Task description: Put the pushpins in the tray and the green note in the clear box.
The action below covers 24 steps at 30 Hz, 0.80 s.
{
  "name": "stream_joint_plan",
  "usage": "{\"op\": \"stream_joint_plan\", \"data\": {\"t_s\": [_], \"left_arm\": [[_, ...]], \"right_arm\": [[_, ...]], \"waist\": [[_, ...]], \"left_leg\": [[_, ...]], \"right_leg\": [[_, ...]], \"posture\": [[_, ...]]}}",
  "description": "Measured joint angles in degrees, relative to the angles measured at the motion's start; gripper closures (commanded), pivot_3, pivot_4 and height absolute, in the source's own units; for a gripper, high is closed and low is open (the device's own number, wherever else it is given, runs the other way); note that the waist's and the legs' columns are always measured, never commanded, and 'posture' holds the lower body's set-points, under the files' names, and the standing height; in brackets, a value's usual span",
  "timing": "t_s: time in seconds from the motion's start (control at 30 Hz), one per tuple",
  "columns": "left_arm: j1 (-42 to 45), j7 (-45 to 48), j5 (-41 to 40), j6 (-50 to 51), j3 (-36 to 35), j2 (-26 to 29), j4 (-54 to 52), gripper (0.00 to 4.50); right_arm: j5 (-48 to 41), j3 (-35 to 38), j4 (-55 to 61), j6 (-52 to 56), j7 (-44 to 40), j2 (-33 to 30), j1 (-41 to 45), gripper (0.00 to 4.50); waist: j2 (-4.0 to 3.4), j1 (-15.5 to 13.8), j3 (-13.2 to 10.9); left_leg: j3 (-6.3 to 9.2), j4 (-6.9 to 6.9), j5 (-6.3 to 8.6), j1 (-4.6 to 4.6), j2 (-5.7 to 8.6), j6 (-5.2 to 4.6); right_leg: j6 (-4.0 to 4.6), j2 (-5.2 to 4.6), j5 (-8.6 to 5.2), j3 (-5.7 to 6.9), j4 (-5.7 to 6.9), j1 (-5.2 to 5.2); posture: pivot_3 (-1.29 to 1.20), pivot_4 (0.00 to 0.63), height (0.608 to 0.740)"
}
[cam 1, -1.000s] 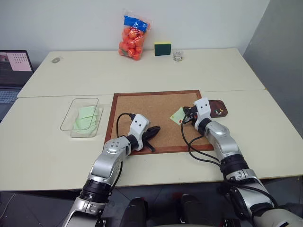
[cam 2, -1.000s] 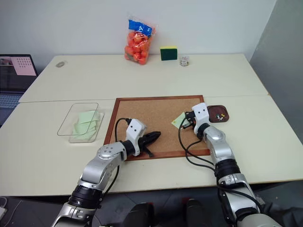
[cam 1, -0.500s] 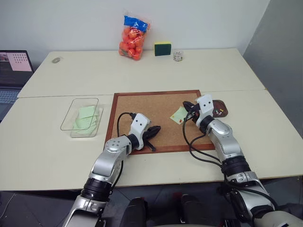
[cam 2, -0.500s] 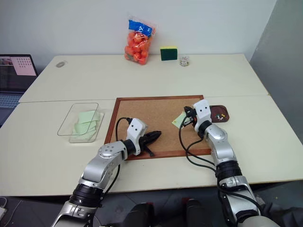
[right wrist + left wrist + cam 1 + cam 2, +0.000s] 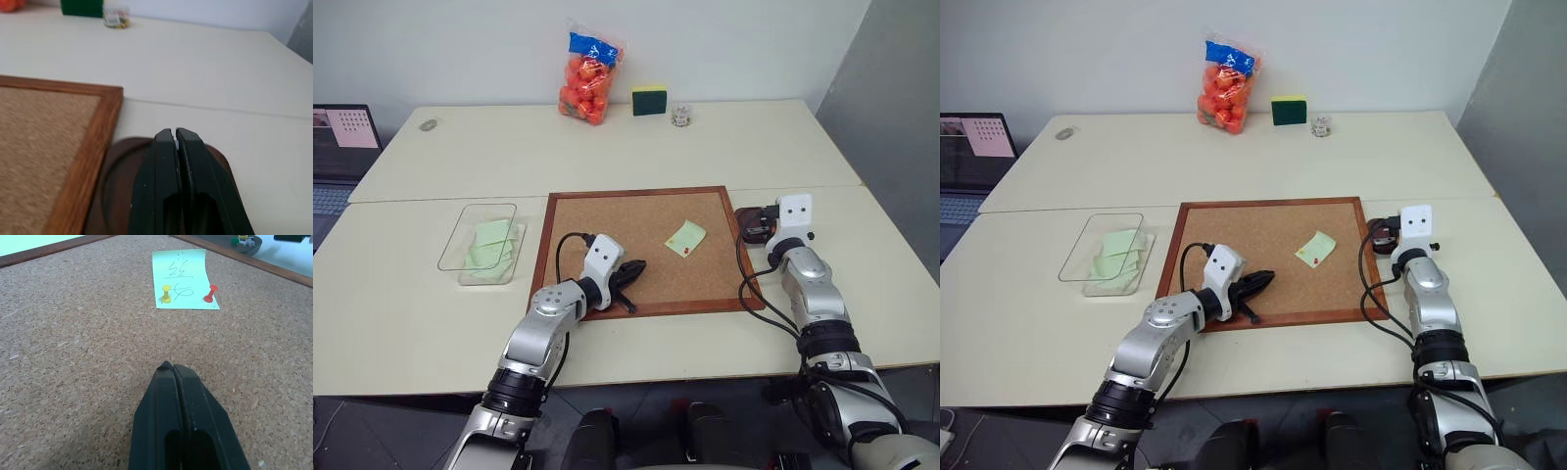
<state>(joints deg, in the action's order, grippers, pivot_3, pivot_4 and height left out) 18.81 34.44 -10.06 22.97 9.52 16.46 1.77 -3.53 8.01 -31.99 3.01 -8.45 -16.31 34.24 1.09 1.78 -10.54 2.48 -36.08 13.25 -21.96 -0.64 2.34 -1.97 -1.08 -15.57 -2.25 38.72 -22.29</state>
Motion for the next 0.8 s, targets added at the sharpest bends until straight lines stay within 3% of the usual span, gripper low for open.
{"op": "stream_joint_plan", "data": {"t_s": [0.53, 0.63, 0.8], "left_arm": [[0.1, 0.1, 0.2, -0.6, 0.2, 0.0, 0.3, 4.50], [0.1, 0.1, 0.2, -0.6, 0.2, 0.0, 0.3, 4.50], [0.0, 0.0, 0.2, -0.7, 0.2, -0.1, 0.2, 4.50]], "right_arm": [[-0.5, -0.2, -0.6, -0.1, -1.8, -0.2, 1.0, 1.08], [-0.9, -0.3, 0.4, -1.1, -3.8, -0.4, 0.7, 0.94], [-2.5, -5.3, 10.0, -2.8, -17.0, -2.8, -5.5, 0.94]], "waist": [[0.00, -0.1, 0.0], [0.00, -0.1, 0.0], [0.00, -0.1, 0.0]], "left_leg": [[-0.01, 0.00, 0.00, -0.02, 0.00, 0.00], [-0.01, 0.01, 0.00, -0.02, 0.00, 0.00], [0.04, 0.02, 0.01, -0.03, -0.01, 0.00]], "right_leg": [[-0.02, 0.00, 0.00, 0.01, -0.06, 0.00], [-0.02, 0.00, 0.00, 0.02, -0.06, 0.00], [-0.08, 0.00, -0.02, 0.05, -0.14, 0.03]], "posture": [[0.00, 0.150, 0.740], [0.00, 0.150, 0.740], [0.00, 0.150, 0.740]]}}
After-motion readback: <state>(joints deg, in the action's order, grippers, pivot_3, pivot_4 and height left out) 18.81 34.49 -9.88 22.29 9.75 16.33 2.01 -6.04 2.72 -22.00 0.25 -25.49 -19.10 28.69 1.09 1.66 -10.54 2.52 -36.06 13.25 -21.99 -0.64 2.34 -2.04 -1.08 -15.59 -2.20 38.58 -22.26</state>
